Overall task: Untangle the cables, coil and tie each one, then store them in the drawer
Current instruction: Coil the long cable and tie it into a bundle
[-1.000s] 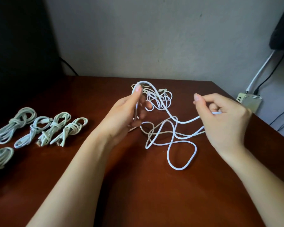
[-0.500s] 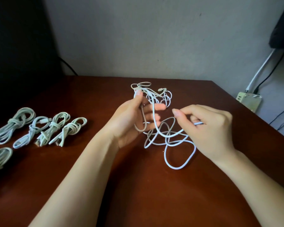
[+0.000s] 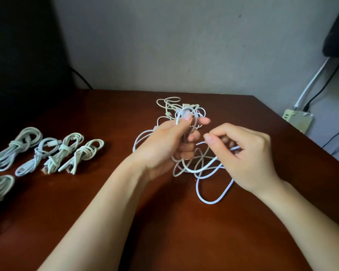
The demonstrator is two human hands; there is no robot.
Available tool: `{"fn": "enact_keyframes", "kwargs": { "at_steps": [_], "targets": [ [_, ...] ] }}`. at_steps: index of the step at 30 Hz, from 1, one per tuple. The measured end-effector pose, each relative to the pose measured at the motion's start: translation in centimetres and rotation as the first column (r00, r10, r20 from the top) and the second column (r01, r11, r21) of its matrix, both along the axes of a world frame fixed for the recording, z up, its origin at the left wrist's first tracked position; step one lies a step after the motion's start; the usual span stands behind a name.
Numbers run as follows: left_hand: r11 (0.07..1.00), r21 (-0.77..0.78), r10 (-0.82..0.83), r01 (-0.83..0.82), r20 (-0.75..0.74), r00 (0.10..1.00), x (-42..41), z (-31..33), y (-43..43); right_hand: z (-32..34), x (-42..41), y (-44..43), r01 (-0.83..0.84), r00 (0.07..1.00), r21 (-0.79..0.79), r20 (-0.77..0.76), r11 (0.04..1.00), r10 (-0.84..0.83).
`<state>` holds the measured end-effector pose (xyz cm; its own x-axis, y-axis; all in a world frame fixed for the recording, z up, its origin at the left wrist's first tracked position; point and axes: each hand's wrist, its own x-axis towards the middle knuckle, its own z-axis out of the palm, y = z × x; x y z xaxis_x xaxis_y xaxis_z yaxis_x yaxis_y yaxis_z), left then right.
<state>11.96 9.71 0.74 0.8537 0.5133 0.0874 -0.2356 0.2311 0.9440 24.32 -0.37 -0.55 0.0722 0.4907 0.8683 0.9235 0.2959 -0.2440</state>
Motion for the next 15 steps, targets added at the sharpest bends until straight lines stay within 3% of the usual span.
{"fn": "enact_keyframes", "kwargs": {
  "at_steps": [9,12,15],
  "targets": [
    [0.944,-0.279,0.264,-0.175,0.323,0.909,-1.0,0.6,2.0,-0.2,0.9,0.3,-0.049,0.969,-0.16,-0.245,0.986,0.009],
    [0.887,-0.392,0.393,-0.245,0.359,0.847,-1.4,0.6,2.8,-0.1,1.0,0.2,-0.067,0.94,-0.083,-0.34,0.994,0.035],
    [0.846,-0.43,0.457,-0.315,0.284,0.843,-1.6,0.3,3.2,0.2,0.6,0.0,-0.047,0.95,0.016,-0.307,0.999,0.049]
  ]
}}
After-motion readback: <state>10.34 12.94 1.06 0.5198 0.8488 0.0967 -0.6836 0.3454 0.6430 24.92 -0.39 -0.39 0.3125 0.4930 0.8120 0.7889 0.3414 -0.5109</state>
